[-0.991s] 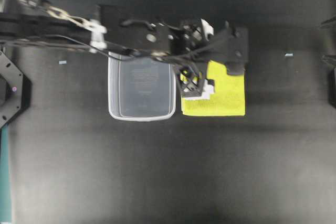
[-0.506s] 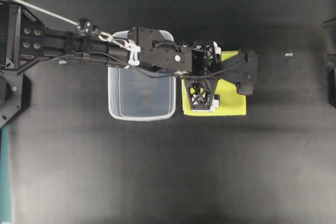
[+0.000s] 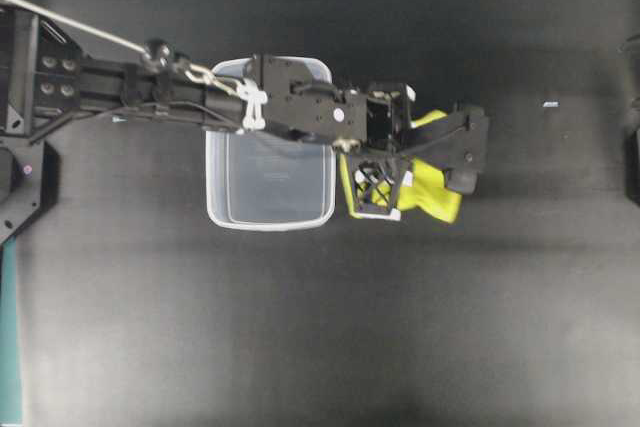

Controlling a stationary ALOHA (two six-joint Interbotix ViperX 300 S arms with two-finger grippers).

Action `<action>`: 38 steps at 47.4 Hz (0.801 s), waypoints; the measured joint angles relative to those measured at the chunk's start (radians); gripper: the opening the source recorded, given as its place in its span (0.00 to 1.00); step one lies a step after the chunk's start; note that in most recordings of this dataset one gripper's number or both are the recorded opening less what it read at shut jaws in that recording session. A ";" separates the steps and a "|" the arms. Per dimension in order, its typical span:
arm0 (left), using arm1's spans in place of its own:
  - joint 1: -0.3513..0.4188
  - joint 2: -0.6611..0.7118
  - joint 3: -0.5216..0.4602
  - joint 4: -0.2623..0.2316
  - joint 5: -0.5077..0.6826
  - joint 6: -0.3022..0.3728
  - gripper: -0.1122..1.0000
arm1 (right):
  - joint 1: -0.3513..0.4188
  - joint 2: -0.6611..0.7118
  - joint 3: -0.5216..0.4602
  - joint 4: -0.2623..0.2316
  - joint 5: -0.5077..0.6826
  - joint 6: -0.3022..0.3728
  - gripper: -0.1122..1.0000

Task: Place the yellow towel into the container with the left arm.
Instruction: 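Lift the gripped towel and carry it left over the container, then lower the towel into the clear container with the left gripper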

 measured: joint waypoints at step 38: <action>0.015 -0.663 0.337 0.000 0.198 0.003 0.16 | 0.000 -0.008 -0.003 0.000 0.000 0.000 0.72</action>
